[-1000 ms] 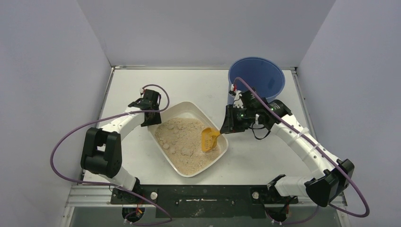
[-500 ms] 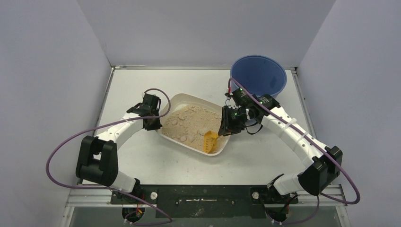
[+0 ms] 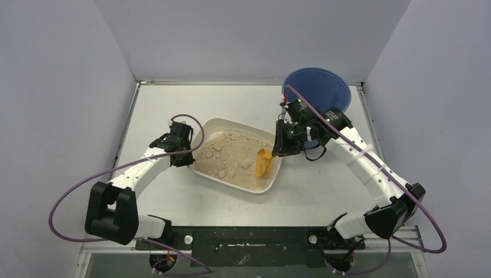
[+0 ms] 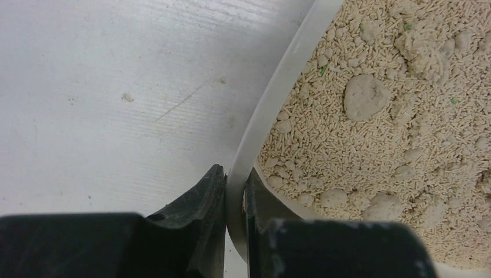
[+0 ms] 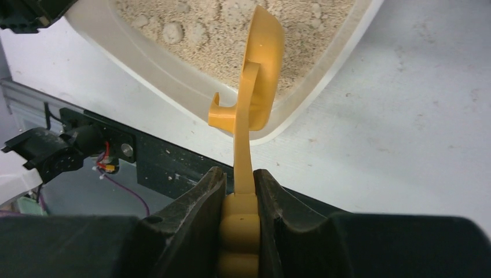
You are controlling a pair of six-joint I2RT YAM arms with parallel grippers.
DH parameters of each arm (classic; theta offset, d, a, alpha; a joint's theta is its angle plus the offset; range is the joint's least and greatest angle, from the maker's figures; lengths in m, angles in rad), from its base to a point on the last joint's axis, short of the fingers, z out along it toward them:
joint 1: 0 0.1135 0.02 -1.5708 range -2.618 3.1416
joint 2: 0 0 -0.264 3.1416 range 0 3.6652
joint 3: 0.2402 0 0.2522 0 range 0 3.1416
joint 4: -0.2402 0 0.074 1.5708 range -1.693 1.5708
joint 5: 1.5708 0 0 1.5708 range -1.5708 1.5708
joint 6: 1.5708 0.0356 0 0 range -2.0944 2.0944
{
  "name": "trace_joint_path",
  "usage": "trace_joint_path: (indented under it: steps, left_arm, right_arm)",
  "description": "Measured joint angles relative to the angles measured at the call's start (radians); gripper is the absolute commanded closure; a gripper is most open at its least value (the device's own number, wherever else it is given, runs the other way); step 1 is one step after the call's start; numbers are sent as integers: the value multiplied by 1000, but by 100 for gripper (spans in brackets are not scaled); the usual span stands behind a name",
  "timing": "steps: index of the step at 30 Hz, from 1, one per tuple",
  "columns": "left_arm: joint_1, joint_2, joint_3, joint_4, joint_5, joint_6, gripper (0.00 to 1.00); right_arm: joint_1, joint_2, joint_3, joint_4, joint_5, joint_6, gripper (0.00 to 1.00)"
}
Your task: Clean the litter box
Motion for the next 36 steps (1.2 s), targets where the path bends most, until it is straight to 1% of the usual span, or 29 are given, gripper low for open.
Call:
trace_joint_path:
  steps: [8,12,16,21,25,30,36]
  left_arm:
    - [-5,-74,-38,-24,-7,-24,100]
    - [-13,-108,-52,-42,-17,-40,100]
    - [-25,-123,-57,-51,-27,-46,100]
    - [-39,-134,-56,-60,-48,-45,100]
    - [-49,-142,-55,-65,-69,-37,100]
    - [-71,-145,-54,-64,-101,-27,100]
    - [-119,-154,-36,-63,-167,-8,100]
  right_arm:
    - [0,14,-6,-55,94,-19,100]
    - [0,26,-36,-41,95,-21,100]
    - [-5,35,-109,10,71,-21,100]
    - [-40,19,-208,87,2,-20,100]
    - [-94,-51,-318,171,-73,-13,100]
    - [-154,-136,-493,309,-170,17,100]
    - [-177,-193,-665,485,-246,66,100]
